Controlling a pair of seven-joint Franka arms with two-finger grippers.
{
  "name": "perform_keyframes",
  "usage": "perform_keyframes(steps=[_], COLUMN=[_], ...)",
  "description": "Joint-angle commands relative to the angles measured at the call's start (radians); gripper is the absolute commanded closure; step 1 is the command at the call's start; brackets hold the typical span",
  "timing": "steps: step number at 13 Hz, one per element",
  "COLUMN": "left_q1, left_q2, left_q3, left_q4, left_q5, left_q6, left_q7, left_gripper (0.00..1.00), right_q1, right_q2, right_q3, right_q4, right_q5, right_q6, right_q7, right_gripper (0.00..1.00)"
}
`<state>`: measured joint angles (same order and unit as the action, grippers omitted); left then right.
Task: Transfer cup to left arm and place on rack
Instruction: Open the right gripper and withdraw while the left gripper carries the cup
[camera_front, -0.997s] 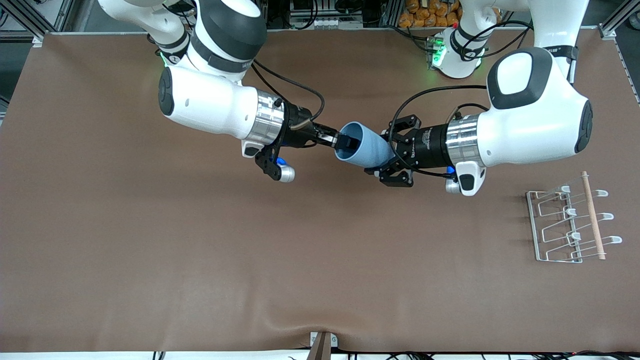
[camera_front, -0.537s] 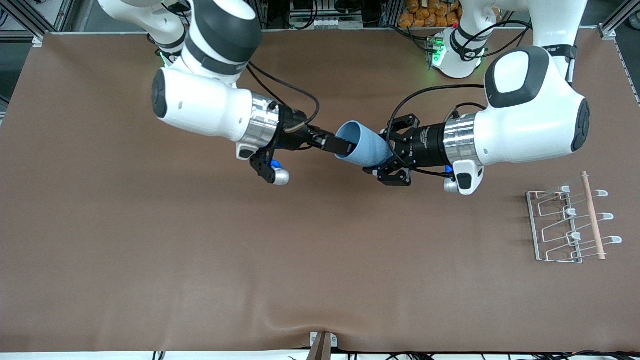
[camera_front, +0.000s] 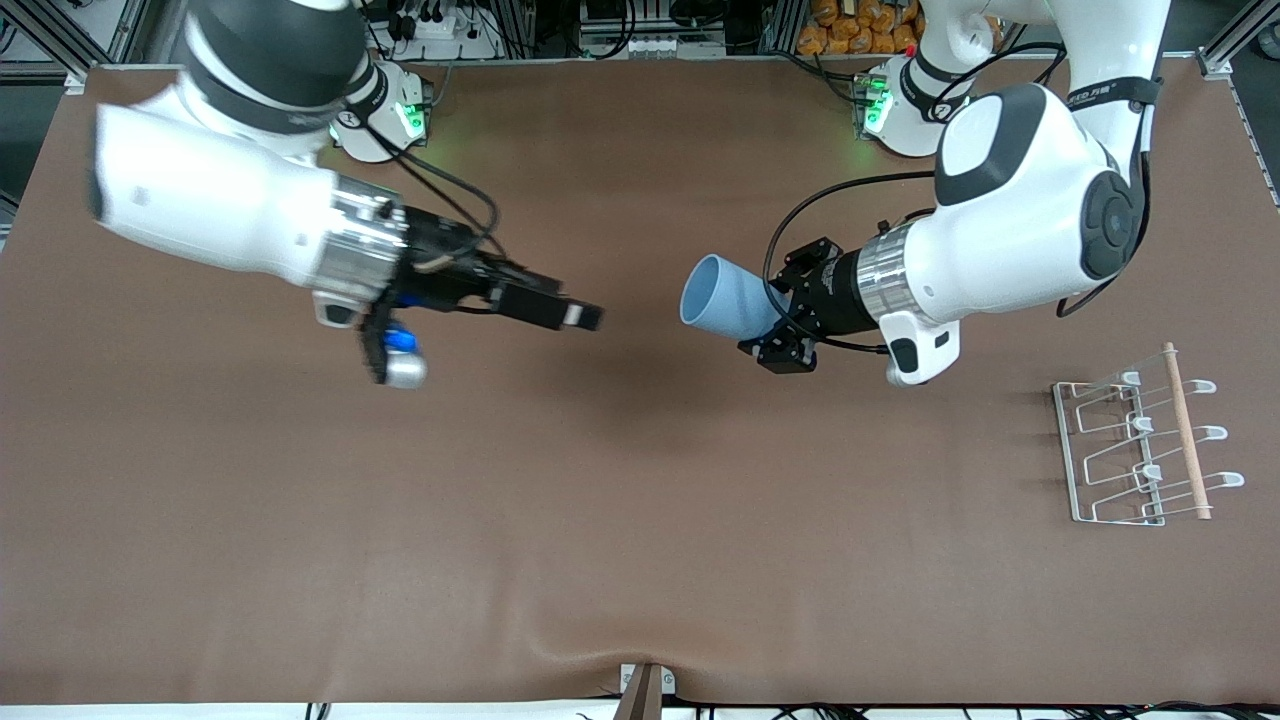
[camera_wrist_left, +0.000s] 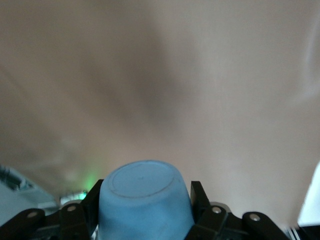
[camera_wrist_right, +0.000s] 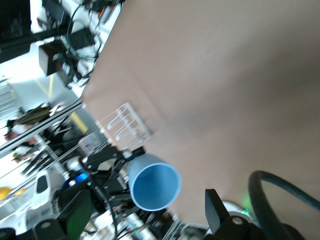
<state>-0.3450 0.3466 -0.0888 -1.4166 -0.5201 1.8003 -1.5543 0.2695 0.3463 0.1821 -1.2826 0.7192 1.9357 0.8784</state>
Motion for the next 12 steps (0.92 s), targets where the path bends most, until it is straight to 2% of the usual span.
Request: perform_keyframes(steps=[1, 4, 6, 9, 12], left_q1=[-0.005, 0.006, 0.006, 0.024, 0.027], left_q2=[0.006, 0.020, 0.069, 0.095, 0.115], left_q3=[0.003, 0.011, 0.011, 0.015, 0.033], left_q4=[0.019, 0.011, 0.013, 0.013, 0.008], left_q5=[0.150, 0.297, 0.441, 0.546, 0.678], left_q6=[-0.067, -0.140, -0.162, -0.211, -0.320], left_q7=[-0.020, -0.035, -0.098, -0.104, -0.112], left_gripper=[1.00, 1.00, 1.00, 1.00, 1.00], right_q1=[-0.055, -0.139, -0.188, -0.194, -0.194], right_q2=[-0.032, -0.032, -0.033, -0.038, -0.055], right_q3=[0.008, 0.007, 0.010, 0.007, 0.008], right_q4=[-0.021, -0.023, -0.023, -0.023, -0.023], right_q5=[-0.159, -0.185, -0.286, -0.429, -0.523], right_q6=[-0.104, -0.256, -0.268, -0.326, -0.345], right_q7=[-0.097, -0.237, -0.339, -0.394, -0.409], right_gripper=[0.00, 0.00, 0.00, 0.00, 0.00])
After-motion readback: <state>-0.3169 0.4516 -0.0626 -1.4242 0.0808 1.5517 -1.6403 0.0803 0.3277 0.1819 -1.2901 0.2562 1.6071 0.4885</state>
